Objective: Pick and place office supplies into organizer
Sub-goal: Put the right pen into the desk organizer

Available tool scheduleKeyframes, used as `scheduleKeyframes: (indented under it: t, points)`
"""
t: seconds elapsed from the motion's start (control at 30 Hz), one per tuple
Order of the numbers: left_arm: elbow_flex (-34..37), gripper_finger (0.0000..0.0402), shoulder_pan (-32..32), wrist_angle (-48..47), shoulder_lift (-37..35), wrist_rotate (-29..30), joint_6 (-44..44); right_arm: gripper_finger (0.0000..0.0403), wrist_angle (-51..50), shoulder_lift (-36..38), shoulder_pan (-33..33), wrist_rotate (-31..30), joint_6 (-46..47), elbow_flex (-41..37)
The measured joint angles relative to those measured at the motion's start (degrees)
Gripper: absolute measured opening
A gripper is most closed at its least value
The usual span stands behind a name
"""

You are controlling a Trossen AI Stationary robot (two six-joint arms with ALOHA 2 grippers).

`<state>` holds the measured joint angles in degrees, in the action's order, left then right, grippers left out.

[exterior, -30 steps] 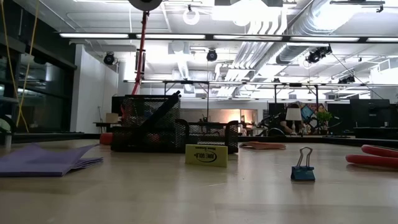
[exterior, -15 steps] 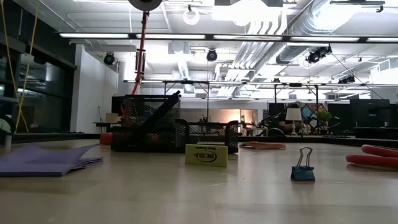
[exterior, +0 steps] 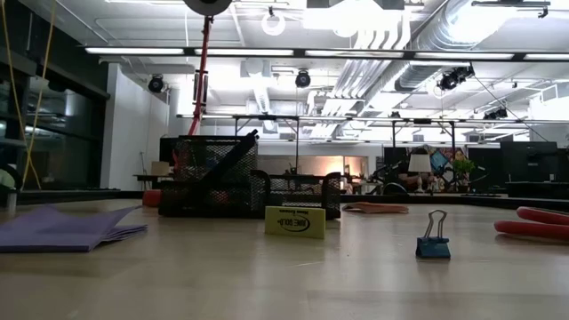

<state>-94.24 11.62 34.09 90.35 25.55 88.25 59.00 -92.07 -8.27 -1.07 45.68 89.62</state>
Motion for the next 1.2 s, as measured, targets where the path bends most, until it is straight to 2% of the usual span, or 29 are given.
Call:
scheduleKeyframes:
  t: [0.37, 0.6, 1.2]
  points:
    - [0.0, 0.0181, 0.0, -1.1, 0.0, -2.5, 5.0, 0.0012, -1.0, 0.0, -0.3, -4.1, 1.5, 0.0]
    - [0.0, 0.0160, 0.0, -2.1, 0.0, -3.4, 5.2, 0.0012, -1.3, 0.0, -0.6, -5.1, 2.3, 0.0]
    - [0.0, 0.0156, 0.5, -1.1, 0.0, -4.8, 9.4, 0.0012, -1.4, 0.1, -1.2, -4.9, 2.0, 0.0]
